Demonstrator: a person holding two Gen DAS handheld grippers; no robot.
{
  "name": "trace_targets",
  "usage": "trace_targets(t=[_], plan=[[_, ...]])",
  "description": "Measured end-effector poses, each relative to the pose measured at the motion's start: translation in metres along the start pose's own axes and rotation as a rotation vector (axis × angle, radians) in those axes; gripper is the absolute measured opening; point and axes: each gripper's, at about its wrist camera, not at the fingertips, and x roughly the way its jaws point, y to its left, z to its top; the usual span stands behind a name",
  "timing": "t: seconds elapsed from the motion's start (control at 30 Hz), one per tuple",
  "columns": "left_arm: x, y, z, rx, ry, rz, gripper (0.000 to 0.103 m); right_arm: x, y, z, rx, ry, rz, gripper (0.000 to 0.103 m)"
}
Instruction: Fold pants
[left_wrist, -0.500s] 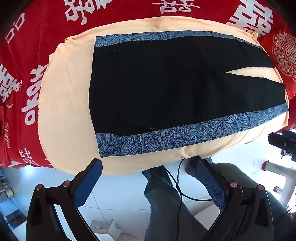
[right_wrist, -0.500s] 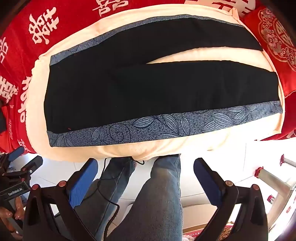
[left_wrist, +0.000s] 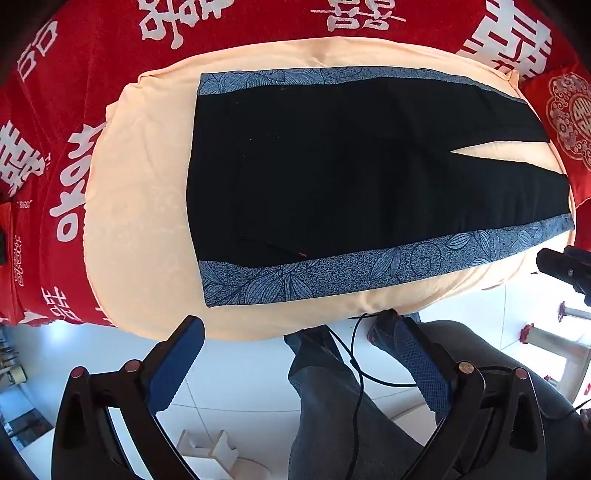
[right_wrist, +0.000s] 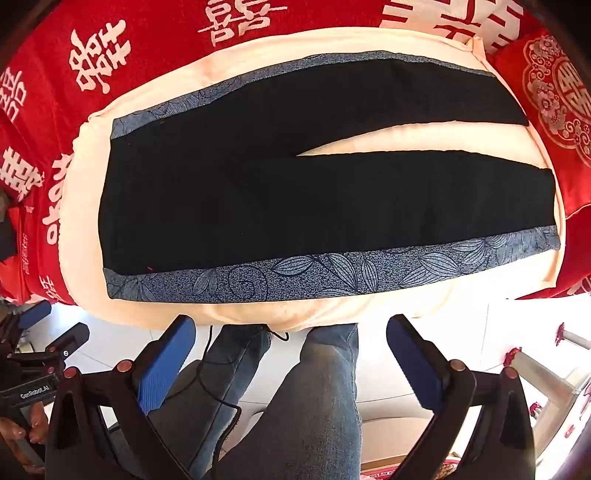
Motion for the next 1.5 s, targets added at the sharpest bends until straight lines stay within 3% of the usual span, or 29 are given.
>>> trace_targets(t=[0.7, 1.5], plan=[[-0.014, -0.001, -0.001, -0.005, -0.055, 0.03, 0.103, -0.009, -0.008, 0.001, 0.0, -0.017, 0.008, 0.103], [-0.016, -0.003, 0.0, -0.004, -0.062, 0.042, 0.103, -0.007, -0.009, 0.001, -0.006, -0.008, -0.002, 0.103]])
